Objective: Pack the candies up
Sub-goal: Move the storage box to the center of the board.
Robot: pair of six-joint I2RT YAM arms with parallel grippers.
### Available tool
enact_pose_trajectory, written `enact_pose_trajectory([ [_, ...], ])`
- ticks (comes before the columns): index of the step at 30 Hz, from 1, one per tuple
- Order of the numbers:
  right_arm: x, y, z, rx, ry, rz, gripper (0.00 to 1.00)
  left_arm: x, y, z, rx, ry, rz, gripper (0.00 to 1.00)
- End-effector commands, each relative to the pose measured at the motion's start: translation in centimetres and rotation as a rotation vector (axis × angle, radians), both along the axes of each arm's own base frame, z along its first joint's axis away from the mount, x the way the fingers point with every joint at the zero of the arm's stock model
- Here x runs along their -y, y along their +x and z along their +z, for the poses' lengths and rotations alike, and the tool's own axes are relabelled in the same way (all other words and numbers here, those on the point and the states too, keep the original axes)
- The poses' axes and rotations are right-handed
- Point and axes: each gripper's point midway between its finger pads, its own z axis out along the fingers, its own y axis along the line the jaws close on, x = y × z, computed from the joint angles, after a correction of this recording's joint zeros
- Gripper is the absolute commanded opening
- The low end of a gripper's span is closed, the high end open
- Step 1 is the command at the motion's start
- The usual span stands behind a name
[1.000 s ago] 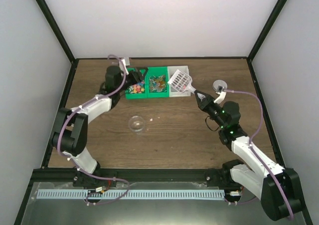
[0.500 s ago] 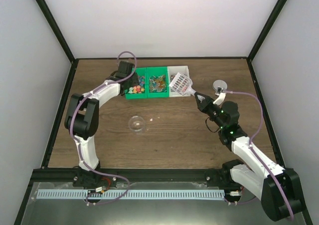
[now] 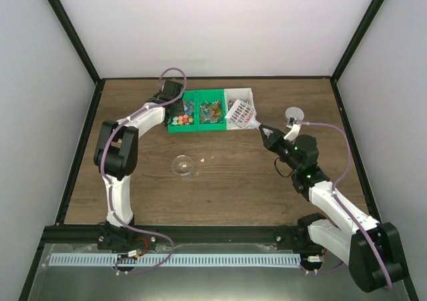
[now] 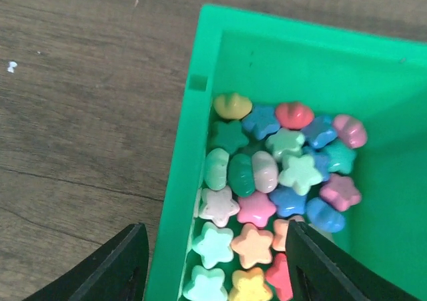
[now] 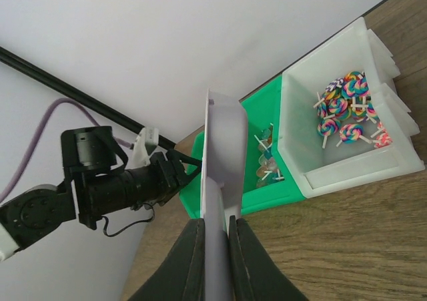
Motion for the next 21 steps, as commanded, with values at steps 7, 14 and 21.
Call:
enact_pose_trajectory([
  [7, 0.1, 0.2, 0.6, 0.026, -0.002, -0.005, 0.01, -0.9, -0.2, -2.2, -0.047, 0.059, 0.04, 0.22],
  [14, -0.3, 0.0, 0.6, 0.025, 0.026, 0.021, 0.01, -2.6, -1.6, -1.7, -0.011, 0.064, 0.143, 0.05],
  [21, -0.5, -0.4, 0.7, 0.023, 0.043, 0.037, 0.01, -3.2, -4.5, -1.6, -0.004, 0.002, 0.229, 0.06],
])
